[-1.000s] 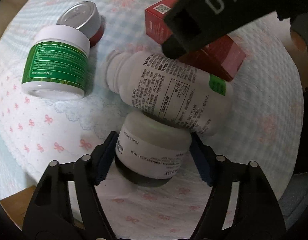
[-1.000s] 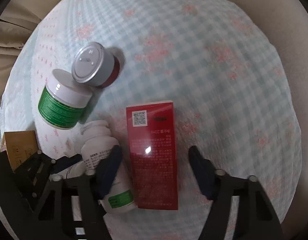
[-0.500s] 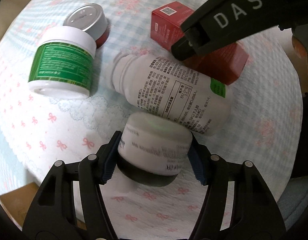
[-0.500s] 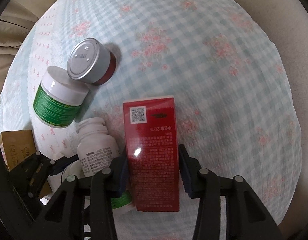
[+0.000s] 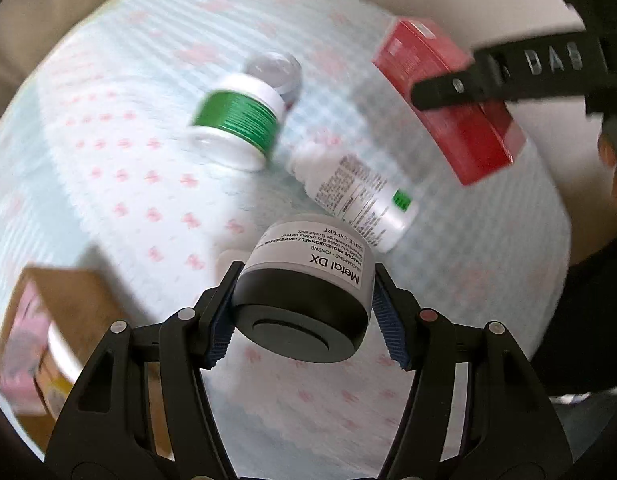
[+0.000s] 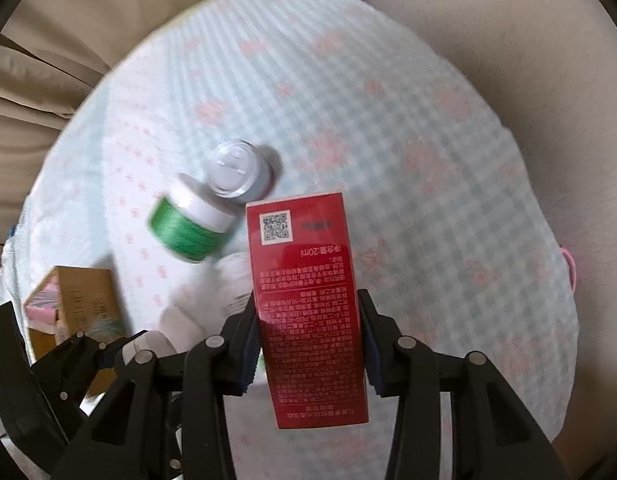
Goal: Organize rigid objects
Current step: 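Carry the black-capped jar and red box over the cardboard box with both tools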
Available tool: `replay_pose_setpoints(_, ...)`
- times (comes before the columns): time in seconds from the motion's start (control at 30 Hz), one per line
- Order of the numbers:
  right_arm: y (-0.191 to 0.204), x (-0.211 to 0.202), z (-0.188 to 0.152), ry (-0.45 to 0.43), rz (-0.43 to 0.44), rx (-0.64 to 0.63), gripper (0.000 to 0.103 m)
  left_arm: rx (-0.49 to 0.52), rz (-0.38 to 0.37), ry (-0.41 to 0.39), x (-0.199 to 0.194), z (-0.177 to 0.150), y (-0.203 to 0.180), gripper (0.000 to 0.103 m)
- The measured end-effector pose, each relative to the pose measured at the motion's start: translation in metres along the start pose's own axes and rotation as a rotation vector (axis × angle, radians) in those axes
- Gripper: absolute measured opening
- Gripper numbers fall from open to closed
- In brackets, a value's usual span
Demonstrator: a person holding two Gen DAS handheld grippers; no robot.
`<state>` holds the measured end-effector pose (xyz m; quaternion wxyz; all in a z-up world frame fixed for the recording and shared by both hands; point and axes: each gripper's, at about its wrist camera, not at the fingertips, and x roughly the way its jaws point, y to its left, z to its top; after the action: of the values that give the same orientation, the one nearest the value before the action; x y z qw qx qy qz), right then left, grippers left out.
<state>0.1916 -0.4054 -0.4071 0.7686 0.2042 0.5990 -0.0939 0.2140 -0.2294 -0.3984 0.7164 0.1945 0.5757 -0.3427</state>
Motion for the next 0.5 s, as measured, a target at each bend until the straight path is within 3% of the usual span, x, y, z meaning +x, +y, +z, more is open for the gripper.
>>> replay_pose_setpoints(0.2, 0.033, -0.059, -0.012, -0.072, 0.044, -0.026, 0.039, -0.123, 0.021, -0.116, -0.086, -0.02, 0.005, 0.058)
replay_pose_setpoints(0.5, 0.085, -0.155, -0.041, -0.177, 0.124, -0.155, 0.039, -0.265, 0.117, -0.289, -0.203, -0.054, 0.014, 0.058)
